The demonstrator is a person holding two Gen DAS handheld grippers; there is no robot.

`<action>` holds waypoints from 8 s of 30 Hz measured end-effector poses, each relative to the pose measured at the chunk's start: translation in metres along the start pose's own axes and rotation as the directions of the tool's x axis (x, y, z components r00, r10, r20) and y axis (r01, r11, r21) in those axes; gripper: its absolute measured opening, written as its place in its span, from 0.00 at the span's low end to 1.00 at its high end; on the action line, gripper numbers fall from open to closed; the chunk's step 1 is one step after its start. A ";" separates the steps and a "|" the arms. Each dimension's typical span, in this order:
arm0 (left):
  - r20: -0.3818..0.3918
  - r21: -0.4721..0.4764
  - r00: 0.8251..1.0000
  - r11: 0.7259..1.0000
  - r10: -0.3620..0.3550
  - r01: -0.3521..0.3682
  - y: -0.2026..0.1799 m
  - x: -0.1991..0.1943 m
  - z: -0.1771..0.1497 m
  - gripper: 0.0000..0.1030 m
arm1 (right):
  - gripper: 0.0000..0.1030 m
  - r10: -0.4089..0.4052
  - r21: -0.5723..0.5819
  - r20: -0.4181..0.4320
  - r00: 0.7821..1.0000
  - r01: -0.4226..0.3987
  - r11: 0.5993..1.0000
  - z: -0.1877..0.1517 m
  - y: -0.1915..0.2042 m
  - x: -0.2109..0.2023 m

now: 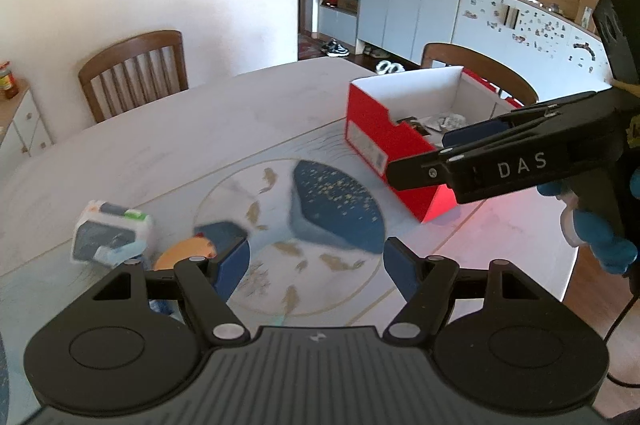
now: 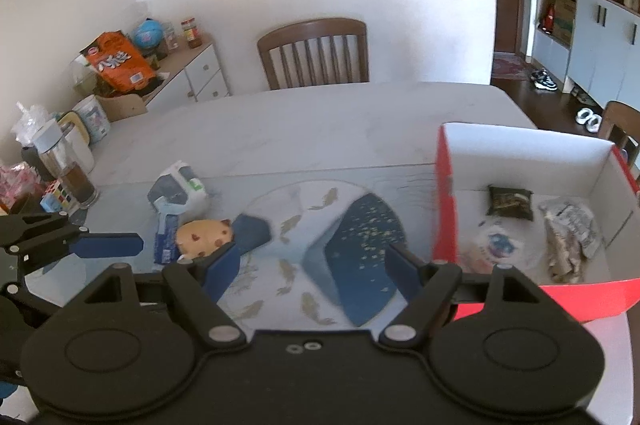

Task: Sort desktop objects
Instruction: 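Withdraw both grippers from the shoebox back over the table, then grasp the white USB cable with the right gripper while the left grasps the black mesh bag, then carry the white cable and black mesh bag over the shoebox with both grippers, then lower the cable and mesh bag into the shoebox and open both grippers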

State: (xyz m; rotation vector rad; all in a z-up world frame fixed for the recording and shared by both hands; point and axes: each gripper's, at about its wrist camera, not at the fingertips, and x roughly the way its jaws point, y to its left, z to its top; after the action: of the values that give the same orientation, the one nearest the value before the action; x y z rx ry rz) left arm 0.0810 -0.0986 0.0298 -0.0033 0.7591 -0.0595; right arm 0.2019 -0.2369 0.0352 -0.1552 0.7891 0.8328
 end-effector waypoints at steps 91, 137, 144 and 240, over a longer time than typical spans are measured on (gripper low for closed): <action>-0.031 -0.040 0.999 0.999 0.013 -0.014 0.107 0.088 -0.107 0.37 | 0.19 0.183 -0.097 -0.249 0.951 -0.213 0.972 -0.029 0.140 0.163; 0.070 0.006 0.997 0.999 -0.035 0.035 0.034 0.024 -0.036 0.31 | 0.10 0.055 0.023 0.003 0.998 -0.055 0.998 0.004 0.048 0.027; 0.082 0.031 0.994 0.997 -0.071 0.069 0.013 0.020 -0.014 0.31 | 0.10 0.032 0.045 0.025 0.999 -0.033 0.998 0.003 0.029 0.006; -0.323 0.332 0.941 0.920 -0.099 0.210 -0.180 0.321 0.166 0.31 | 0.10 -0.179 -0.077 -0.331 0.926 0.163 0.984 0.006 -0.287 0.071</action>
State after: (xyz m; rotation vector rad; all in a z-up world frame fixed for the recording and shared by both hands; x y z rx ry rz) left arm 0.4186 -0.2994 -0.0662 0.3043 1.0435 -0.3604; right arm 0.4390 -0.3863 -0.0577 -0.4133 1.0618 0.6664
